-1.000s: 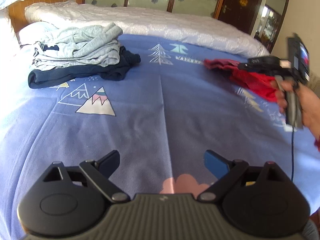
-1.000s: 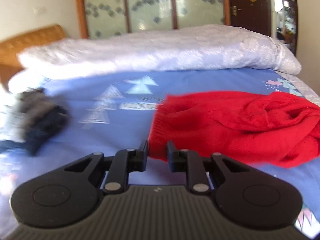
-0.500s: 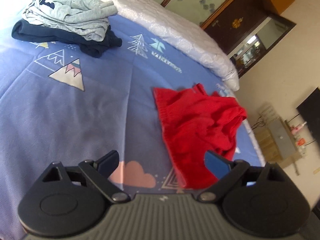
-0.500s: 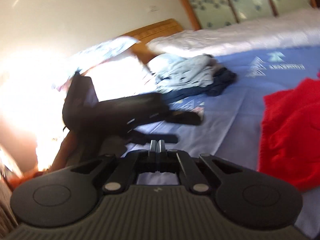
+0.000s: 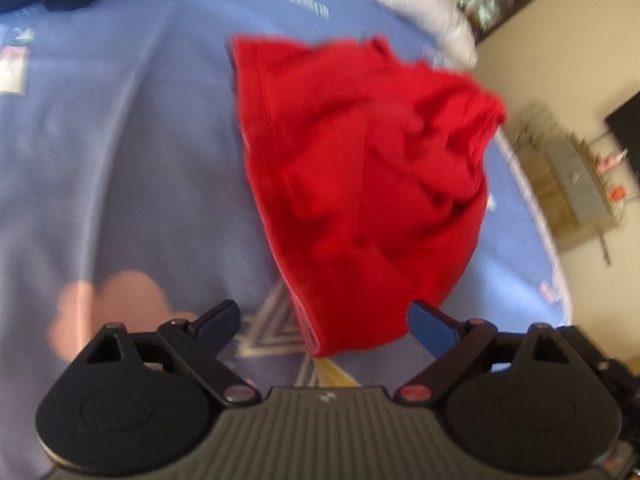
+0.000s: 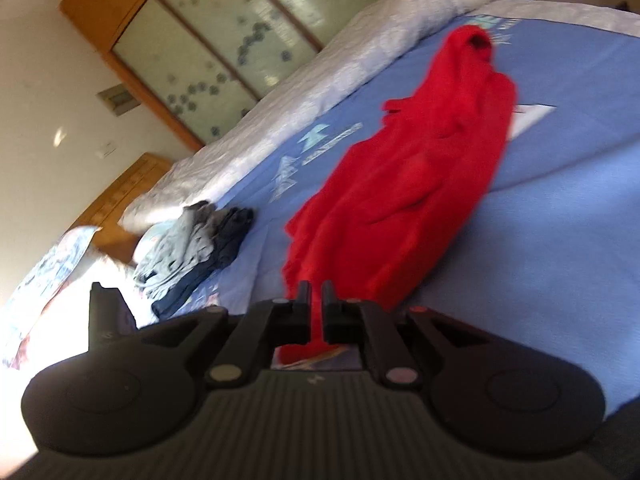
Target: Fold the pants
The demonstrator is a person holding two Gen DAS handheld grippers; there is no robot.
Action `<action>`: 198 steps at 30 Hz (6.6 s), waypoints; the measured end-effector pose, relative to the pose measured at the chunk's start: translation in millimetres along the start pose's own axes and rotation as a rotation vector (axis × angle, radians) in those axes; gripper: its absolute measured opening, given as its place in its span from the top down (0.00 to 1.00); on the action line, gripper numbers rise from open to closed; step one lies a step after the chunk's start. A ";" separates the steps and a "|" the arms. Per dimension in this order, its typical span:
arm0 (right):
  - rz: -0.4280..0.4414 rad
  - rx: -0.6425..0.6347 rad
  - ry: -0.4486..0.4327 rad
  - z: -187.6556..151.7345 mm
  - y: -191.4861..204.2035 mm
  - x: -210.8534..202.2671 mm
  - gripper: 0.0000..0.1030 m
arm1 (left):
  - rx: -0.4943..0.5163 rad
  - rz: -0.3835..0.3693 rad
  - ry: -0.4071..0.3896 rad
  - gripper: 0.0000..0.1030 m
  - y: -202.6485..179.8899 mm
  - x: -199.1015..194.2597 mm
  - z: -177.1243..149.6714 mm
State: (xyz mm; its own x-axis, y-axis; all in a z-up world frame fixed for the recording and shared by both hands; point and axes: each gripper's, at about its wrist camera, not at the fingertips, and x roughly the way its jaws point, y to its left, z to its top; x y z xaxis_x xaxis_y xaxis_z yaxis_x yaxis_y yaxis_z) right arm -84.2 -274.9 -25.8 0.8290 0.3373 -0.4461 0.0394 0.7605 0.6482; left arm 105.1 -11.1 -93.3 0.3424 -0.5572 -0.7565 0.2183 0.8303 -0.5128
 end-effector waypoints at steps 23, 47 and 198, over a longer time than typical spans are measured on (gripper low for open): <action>0.043 -0.025 0.057 6.4 -2.8 24.3 0.84 | -0.402 0.191 -0.552 0.86 168.9 -305.6 -68.0; -0.020 0.486 0.092 89.5 -86.6 240.0 0.91 | -0.340 0.164 -0.543 0.86 145.6 -325.0 -42.5; -0.180 0.614 0.055 127.8 -157.4 108.7 0.60 | -0.232 0.424 -0.342 0.75 238.0 -165.0 82.0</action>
State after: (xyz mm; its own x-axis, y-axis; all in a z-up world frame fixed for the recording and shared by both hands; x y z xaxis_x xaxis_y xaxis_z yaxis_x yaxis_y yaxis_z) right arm 71.0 -428.9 -97.5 0.7502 0.2746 -0.6015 0.5011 0.3575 0.7881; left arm 175.5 279.3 -57.3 0.6395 -0.1101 -0.7609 -0.1944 0.9344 -0.2986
